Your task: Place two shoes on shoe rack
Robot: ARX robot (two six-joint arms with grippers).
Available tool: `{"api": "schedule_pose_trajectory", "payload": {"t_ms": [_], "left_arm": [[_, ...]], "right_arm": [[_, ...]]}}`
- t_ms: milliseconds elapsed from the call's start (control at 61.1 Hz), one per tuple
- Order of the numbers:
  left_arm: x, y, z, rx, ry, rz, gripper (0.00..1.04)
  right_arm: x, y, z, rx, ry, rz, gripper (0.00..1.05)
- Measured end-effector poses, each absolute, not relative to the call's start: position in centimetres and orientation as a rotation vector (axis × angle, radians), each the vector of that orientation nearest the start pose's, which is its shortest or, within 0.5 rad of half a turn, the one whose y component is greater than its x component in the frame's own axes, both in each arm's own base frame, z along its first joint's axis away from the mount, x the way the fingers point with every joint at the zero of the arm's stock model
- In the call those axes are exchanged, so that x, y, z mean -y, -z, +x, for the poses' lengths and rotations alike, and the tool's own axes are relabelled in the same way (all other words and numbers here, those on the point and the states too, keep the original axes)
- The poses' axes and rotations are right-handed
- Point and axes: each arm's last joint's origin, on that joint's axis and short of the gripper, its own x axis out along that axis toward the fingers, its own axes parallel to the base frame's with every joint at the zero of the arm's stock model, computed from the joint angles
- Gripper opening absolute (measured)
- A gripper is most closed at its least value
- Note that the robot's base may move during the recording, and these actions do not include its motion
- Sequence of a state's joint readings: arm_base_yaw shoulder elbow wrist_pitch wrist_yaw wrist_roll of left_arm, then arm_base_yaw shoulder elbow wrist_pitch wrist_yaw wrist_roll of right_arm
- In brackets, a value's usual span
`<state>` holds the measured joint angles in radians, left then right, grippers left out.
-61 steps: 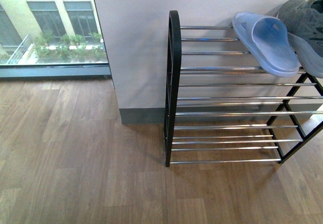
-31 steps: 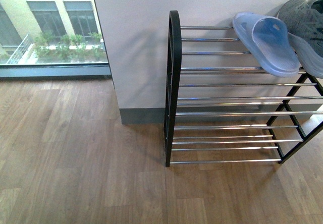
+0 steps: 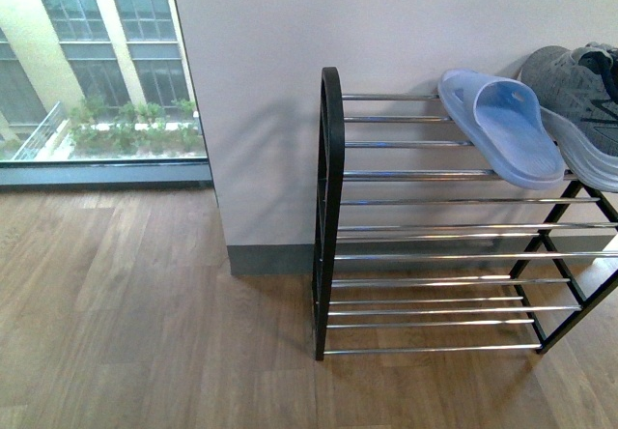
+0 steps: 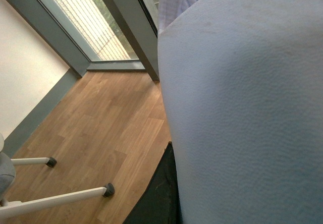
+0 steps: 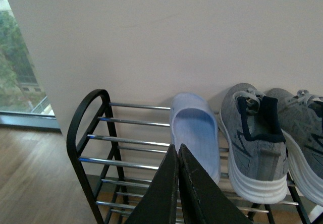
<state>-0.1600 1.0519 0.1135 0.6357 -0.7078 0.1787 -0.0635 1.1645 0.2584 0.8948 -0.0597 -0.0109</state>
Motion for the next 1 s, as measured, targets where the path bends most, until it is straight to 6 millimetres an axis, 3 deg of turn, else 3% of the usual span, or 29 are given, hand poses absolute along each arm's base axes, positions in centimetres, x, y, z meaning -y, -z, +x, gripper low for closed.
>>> {"api": "schedule_pose_trajectory", "payload": {"t_ms": [98,442,622,999], "left_arm": [[0.8,-14.4,16.9,-0.327,-0.518,0.302,0.02],[0.8,-14.4,16.9,-0.327,-0.518,0.302,0.02],[0.8,-14.4,16.9,-0.327,-0.518,0.302,0.02],[0.8,-14.4,16.9,-0.327,-0.518,0.302,0.02]], "right_arm": [[0.1,-18.4,19.4,-0.009,-0.001,-0.011,0.02],[0.1,-17.3,16.0,-0.014,0.003,-0.01,0.02],[0.1,-16.2,14.9,-0.019,0.004,-0.01,0.02],[0.0,-17.0,13.4,0.01,0.003,-0.011,0.02]]}}
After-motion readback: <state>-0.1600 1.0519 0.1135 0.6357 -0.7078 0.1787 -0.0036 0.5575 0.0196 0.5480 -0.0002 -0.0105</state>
